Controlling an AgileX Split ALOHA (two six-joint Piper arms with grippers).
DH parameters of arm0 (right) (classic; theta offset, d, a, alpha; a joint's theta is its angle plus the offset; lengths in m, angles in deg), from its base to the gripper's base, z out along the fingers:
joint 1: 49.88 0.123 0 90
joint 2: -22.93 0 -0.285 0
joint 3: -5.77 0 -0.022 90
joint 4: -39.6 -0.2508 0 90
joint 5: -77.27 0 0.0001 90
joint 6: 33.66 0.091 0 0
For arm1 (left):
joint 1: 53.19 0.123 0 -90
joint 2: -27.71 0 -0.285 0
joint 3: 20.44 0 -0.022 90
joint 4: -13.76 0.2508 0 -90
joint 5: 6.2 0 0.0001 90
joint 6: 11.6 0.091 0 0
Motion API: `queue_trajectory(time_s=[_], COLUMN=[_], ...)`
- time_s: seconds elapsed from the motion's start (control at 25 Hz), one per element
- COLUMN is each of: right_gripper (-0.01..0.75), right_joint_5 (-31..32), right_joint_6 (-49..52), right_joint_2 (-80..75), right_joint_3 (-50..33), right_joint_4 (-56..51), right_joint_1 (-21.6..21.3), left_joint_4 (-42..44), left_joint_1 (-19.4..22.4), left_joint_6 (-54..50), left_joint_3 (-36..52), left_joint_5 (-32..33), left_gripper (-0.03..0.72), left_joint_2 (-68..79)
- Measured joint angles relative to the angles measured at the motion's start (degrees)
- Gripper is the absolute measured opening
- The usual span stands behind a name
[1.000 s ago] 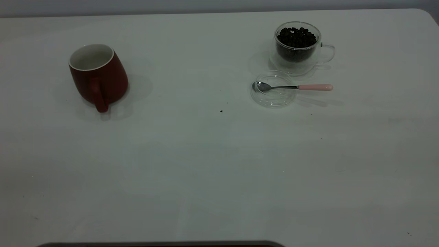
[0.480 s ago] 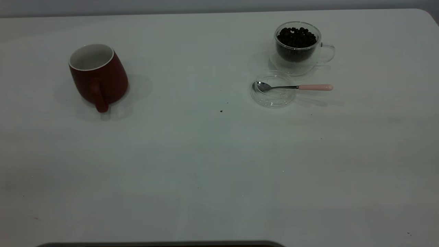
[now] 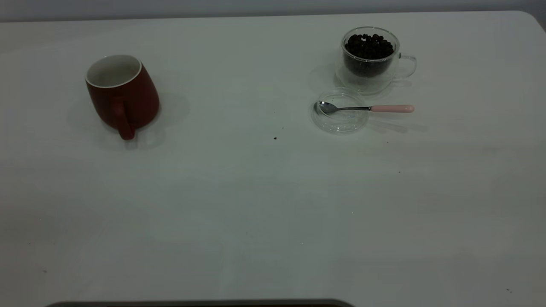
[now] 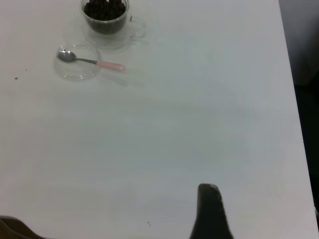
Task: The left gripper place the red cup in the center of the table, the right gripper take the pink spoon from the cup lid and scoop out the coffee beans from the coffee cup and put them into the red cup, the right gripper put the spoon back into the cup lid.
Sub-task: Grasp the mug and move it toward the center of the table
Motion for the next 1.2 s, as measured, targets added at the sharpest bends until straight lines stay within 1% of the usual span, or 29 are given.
queue_trajectory(time_s=[0.16,0.24,0.36,0.56,0.68,0.96,1.2], right_gripper=[0.573,0.573,0.573,0.573,0.573,0.573,0.573], right_joint_5=[0.0,0.0,0.0,0.0,0.0,0.0,0.0], right_joint_6=[0.0,0.0,0.0,0.0,0.0,0.0,0.0], right_joint_2=[0.0,0.0,0.0,0.0,0.0,0.0,0.0], right_joint_3=[0.0,0.0,0.0,0.0,0.0,0.0,0.0], right_joint_4=[0.0,0.0,0.0,0.0,0.0,0.0,-0.1], right_joint_1=[0.0,0.0,0.0,0.0,0.0,0.0,0.0], left_joint_4=[-0.1,0.0,1.0,0.6,0.4,0.4,0.4], left_joint_1=[0.0,0.0,0.0,0.0,0.0,0.0,0.0], left_joint_6=[0.0,0.0,0.0,1.2,5.2,18.0,31.7], left_joint_3=[-0.2,-1.9,-6.0,-13.3,-17.8,-26.8,-35.6], left_joint_5=[-0.1,-0.6,-4.0,-9.3,-10.8,-12.8,-16.6], left_gripper=[0.586,0.586,0.586,0.586,0.586,0.586,0.586], left_joint_2=[0.5,3.2,11.4,30.4,41.1,63.9,82.8])
